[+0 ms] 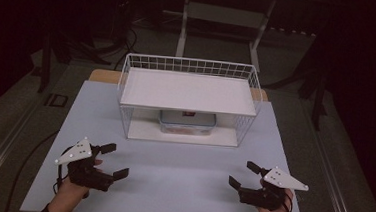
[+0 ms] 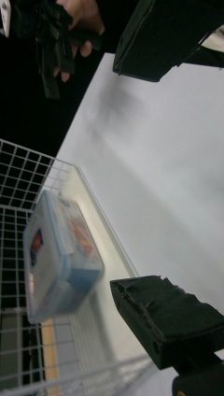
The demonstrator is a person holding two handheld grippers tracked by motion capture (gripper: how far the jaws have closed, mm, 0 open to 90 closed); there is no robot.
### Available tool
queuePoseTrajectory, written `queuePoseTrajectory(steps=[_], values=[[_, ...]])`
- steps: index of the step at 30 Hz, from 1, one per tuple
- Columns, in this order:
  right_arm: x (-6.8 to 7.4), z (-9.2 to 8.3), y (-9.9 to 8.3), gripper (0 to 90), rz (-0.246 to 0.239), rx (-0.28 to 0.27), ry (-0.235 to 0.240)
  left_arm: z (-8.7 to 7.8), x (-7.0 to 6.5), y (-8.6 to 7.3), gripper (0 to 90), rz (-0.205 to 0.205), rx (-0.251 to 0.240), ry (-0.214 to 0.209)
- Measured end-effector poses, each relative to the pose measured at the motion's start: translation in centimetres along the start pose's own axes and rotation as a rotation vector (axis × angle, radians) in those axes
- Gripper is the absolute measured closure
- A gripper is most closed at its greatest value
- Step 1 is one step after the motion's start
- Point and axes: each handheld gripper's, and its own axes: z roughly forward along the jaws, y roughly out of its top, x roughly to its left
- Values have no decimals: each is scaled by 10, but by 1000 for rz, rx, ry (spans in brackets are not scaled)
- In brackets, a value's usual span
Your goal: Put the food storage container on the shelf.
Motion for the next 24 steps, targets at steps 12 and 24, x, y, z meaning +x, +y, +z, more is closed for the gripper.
queuePoseTrajectory(steps=[12, 24], values=[[-6, -19, -8, 141, 10, 1, -17, -13, 3, -8, 3, -13, -16, 42], [-16, -15, -16, 142, 49, 20, 14, -13, 5, -10, 3, -16, -39, 53]])
